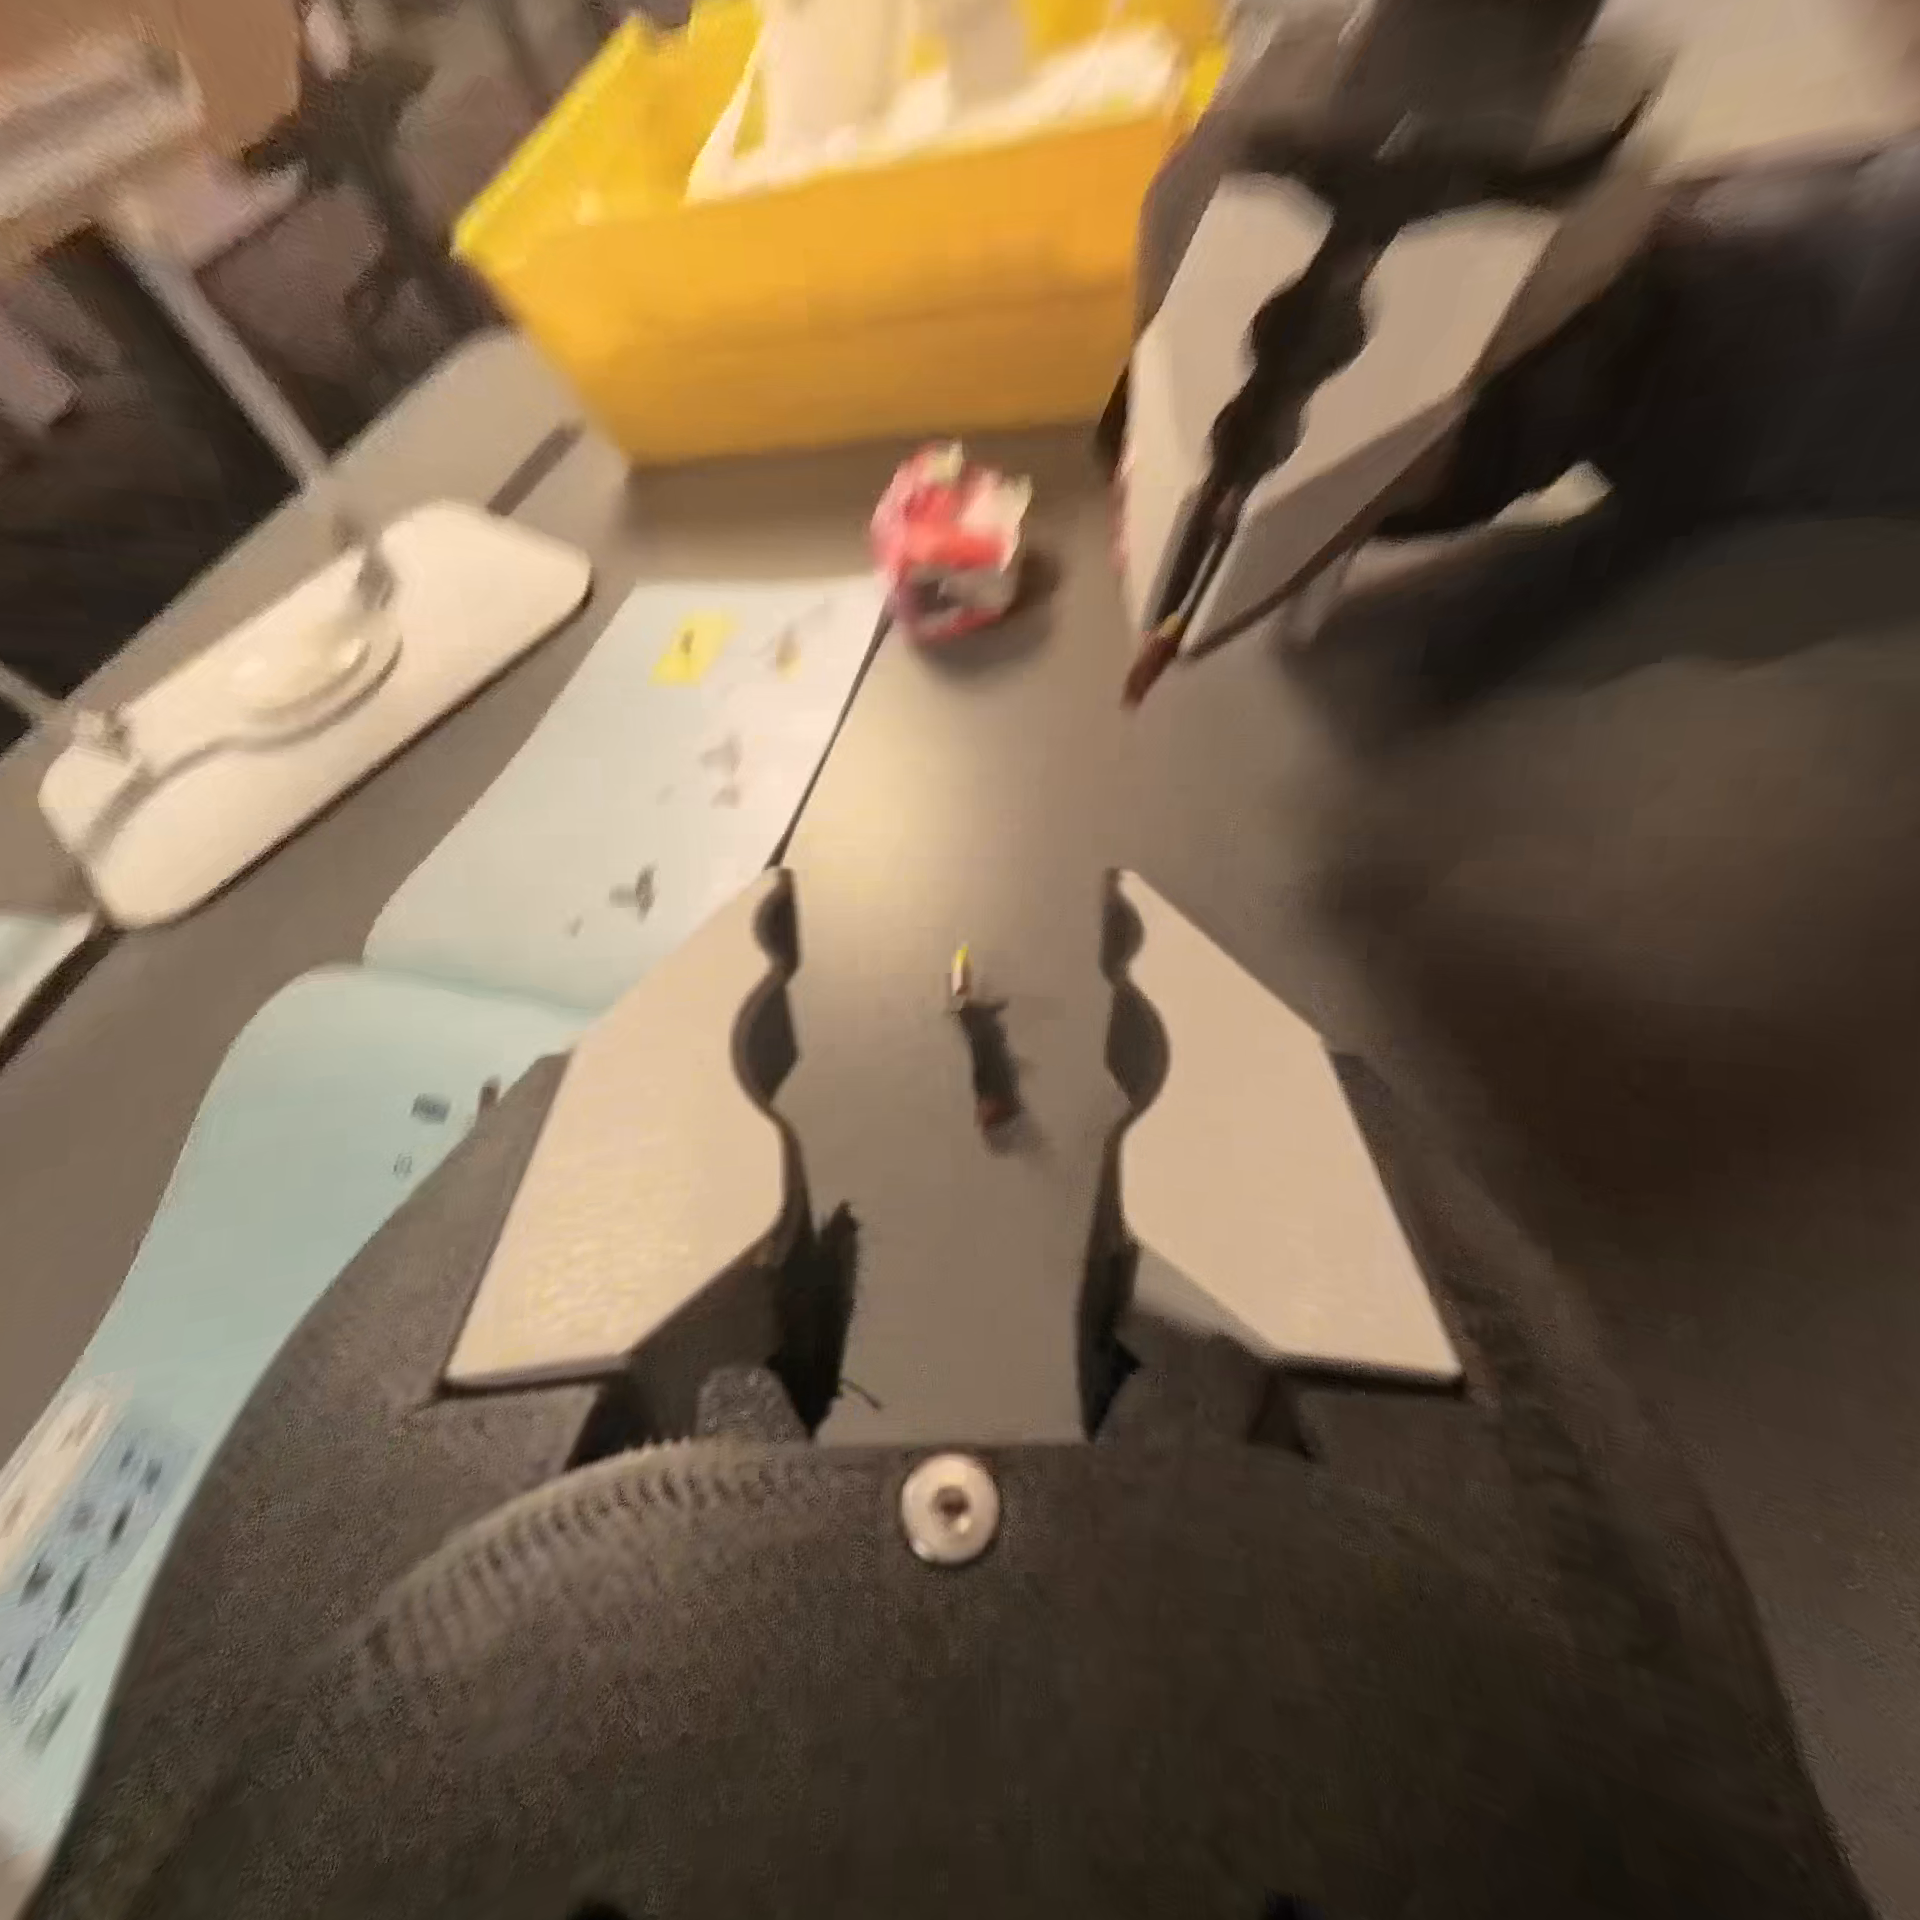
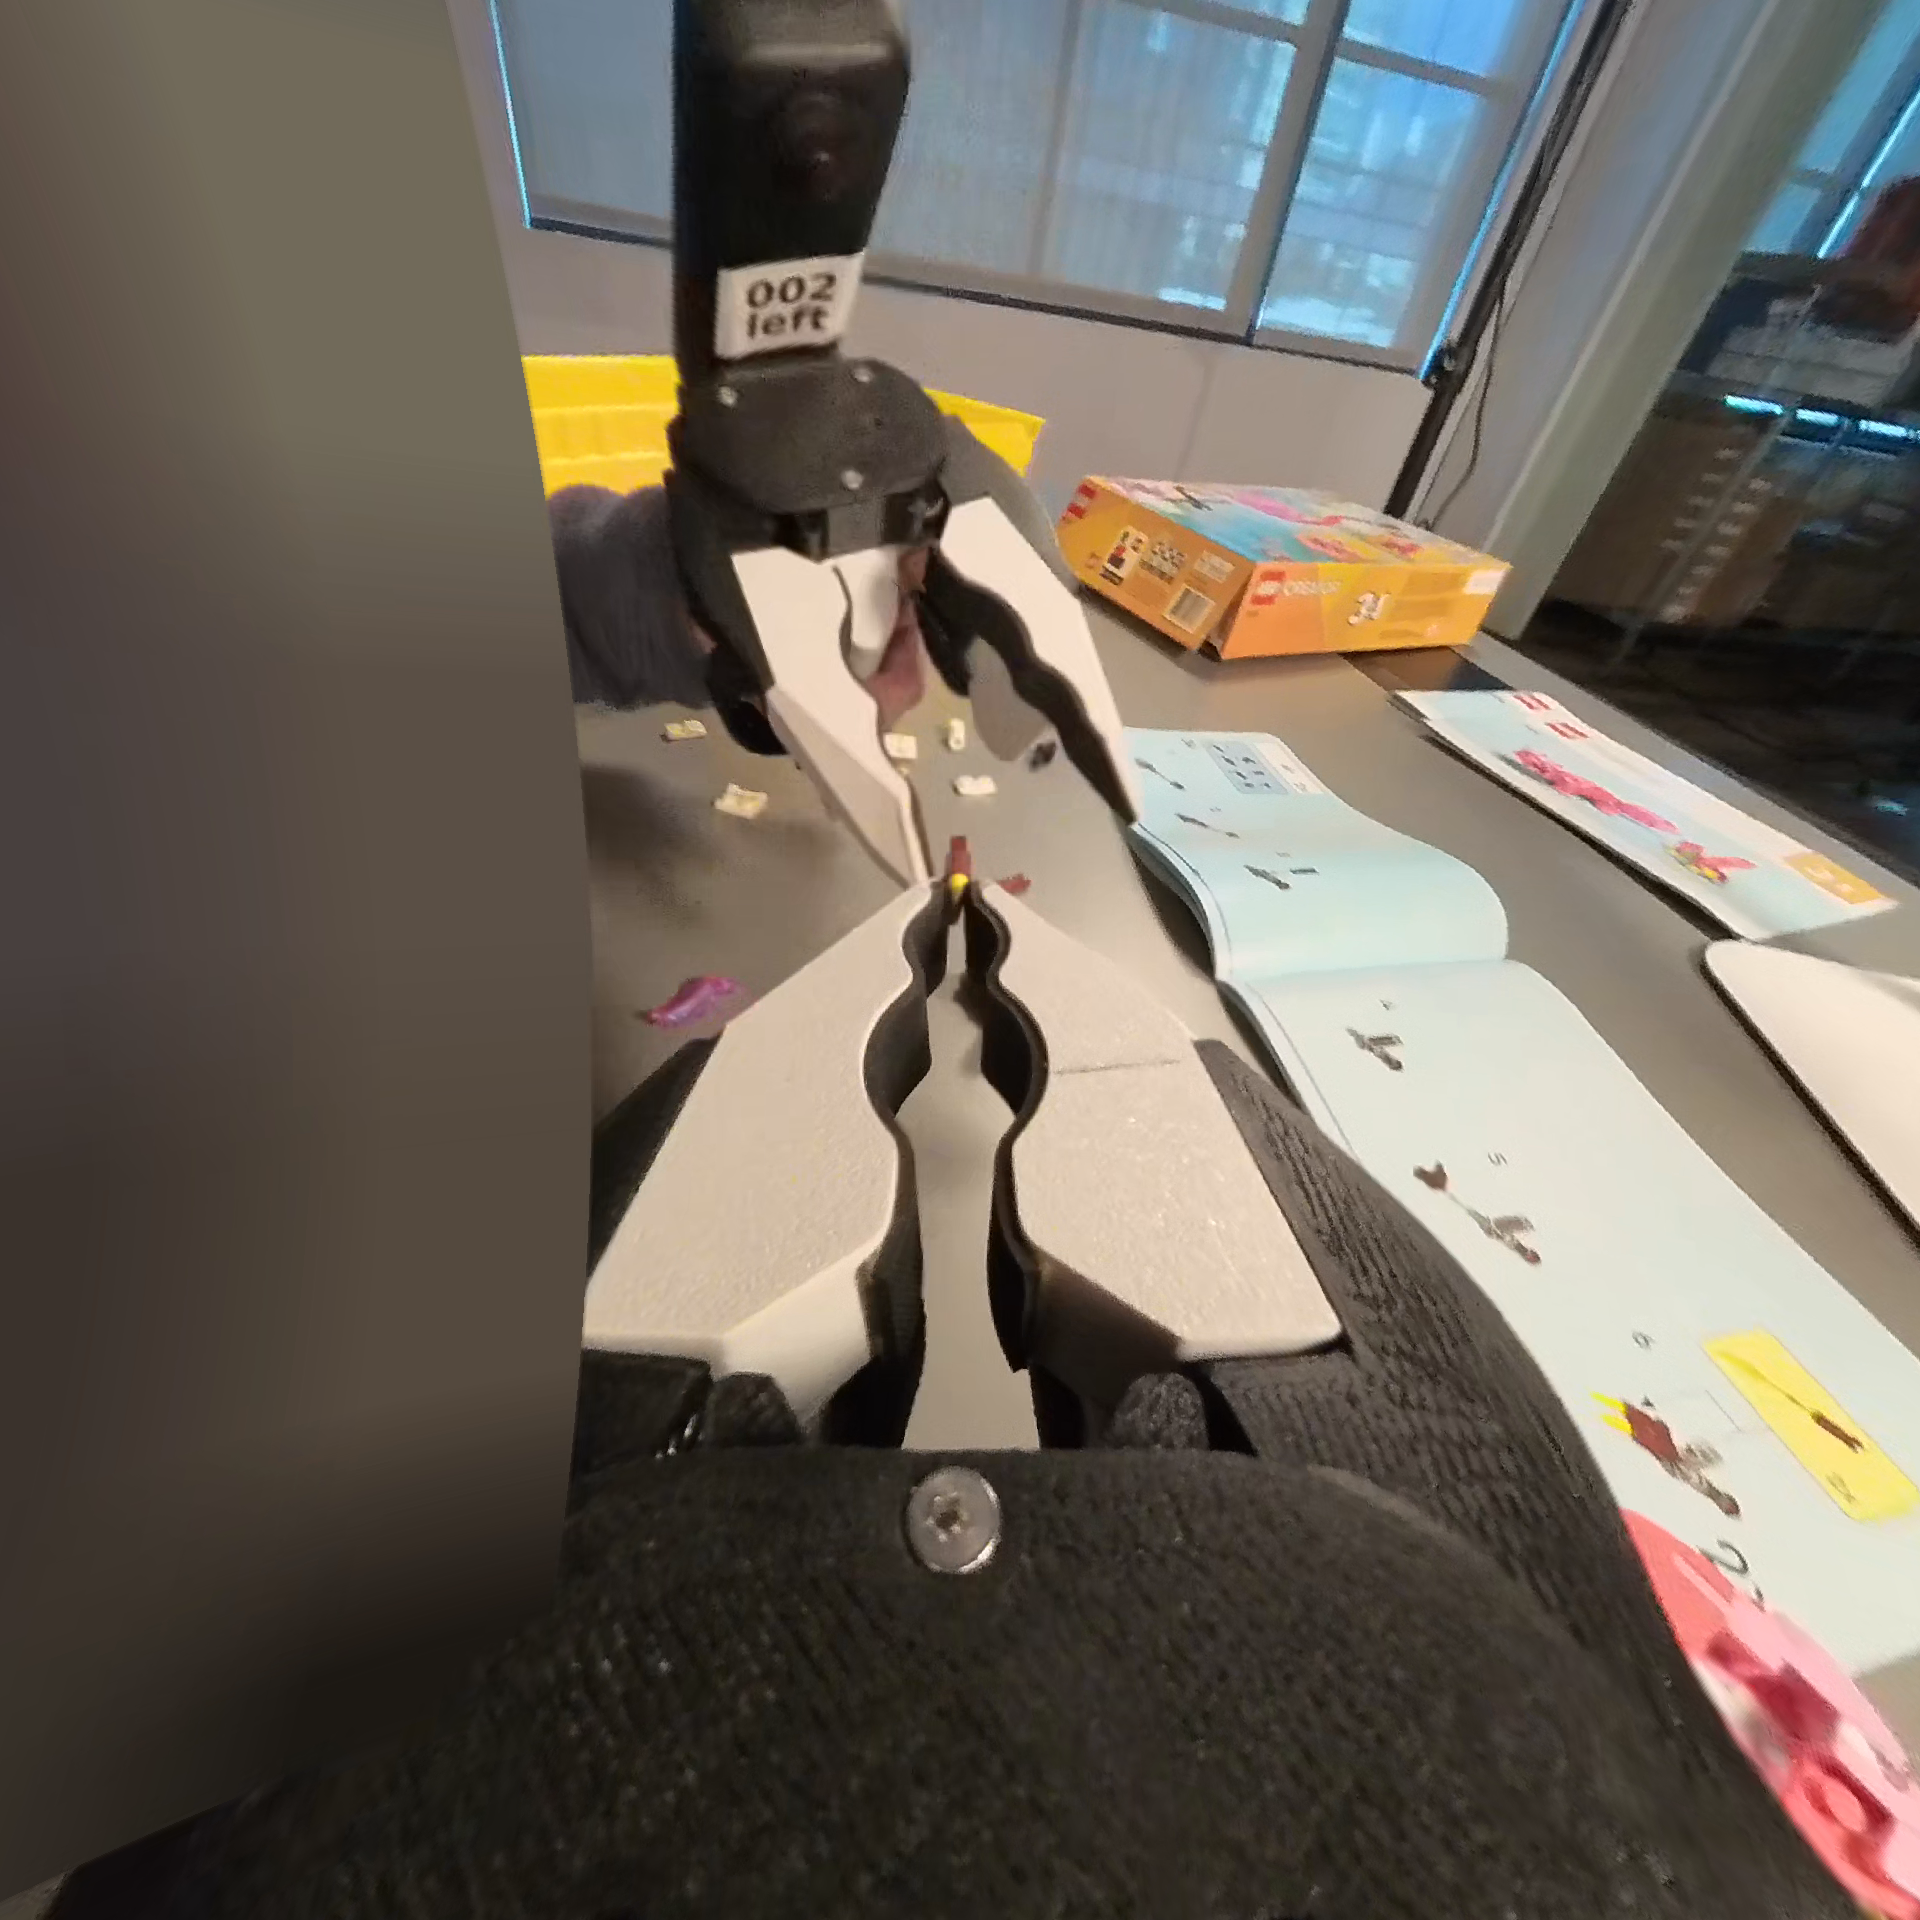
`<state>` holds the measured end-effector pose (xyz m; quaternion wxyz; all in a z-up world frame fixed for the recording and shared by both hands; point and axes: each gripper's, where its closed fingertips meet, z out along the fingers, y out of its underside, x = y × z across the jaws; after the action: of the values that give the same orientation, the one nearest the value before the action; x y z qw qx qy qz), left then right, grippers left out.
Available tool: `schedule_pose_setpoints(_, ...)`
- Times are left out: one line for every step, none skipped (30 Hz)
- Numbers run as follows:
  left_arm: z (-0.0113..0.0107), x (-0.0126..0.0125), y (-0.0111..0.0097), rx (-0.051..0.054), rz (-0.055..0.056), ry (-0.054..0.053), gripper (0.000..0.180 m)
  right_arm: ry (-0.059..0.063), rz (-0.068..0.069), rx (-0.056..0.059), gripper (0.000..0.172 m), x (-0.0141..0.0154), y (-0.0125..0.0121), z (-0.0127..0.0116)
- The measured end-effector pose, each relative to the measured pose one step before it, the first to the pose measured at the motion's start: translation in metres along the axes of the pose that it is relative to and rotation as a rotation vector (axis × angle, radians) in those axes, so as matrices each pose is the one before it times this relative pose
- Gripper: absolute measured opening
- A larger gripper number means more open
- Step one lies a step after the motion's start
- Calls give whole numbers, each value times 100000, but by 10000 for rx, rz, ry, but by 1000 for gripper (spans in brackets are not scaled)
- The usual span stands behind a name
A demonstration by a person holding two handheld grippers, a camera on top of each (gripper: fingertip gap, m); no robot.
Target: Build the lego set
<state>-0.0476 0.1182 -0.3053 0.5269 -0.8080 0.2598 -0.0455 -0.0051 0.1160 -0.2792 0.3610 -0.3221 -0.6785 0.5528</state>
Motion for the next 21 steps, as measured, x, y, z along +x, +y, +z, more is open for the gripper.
schedule_pose_setpoints(299,-317,1402,-814,-133,-101,65,68,69,-150,1,301,363,-84)
schedule_pose_setpoints(452,-48,1231,-686,-300,98,67,55,23,-220,0,238,494,-32)
schedule_pose_setpoints(486,85,916,-483,-318,187,66,-45,31,-251,0,50,524,35)
schedule_pose_setpoints(418,264,643,-306,-263,284,64,-78,33,-190,1,-46,406,87)
schedule_pose_setpoints(336,170,473,-225,-227,211,59,-58,30,-173,1,-59,360,116)
schedule_pose_setpoints(207,51,395,-194,-141,123,55,-69,10,-179,1,-103,325,123)
schedule_pose_setpoints(140,-3,314,-147,-43,66,51,-93,-10,-137,1,-173,226,111)
schedule_pose_setpoints(87,-1,137,-35,31,28,45,-7,-3,-92,1,-30,135,97)
schedule_pose_setpoints(97,62,30,18,78,33,40,0,4,-77,1,-13,95,60)
schedule_pose_setpoints(115,79,68,-22,113,32,36,-50,-5,-57,1,-90,76,36)
schedule_pose_setpoints(153,73,129,-68,149,8,31,-5,-9,-33,1,-9,42,20)
schedule_pose_setpoints(149,172,66,-45,208,45,26,1,6,-64,1,4,81,21)
schedule_pose_setpoints(59,196,-151,79,170,48,21,-28,7,-107,1,-39,159,34)
schedule_pose_setpoints(96,81,-61,3,157,-19,17,-7,-18,-109,1,-24,141,50)
schedule_pose_setpoints(89,77,-30,-16,152,-25,8,18,-45,-137,1,-9,191,72)
schedule_pose_setpoints(74,35,-60,-4,167,-59,7,-10,-61,-167,1,-52,239,50)
schedule_pose_setpoints(18,81,-61,-37,196,-29,7,44,-48,-168,1,43,252,46)
schedule_pose_setpoints(15,187,-151,17,193,22,7,6,-43,-157,1,12,246,3)
schedule_pose_setpoints(-27,326,-484,228,147,93,6,-36,3,-133,1,-13,227,-22)
schedule_pose_setpoints(-47,407,-693,344,15,160,6,-68,48,-107,1,-53,198,-38)
schedule_pose_setpoints(-19,551,-663,298,-83,301,6,-103,85,-37,0,-75,76,-21)
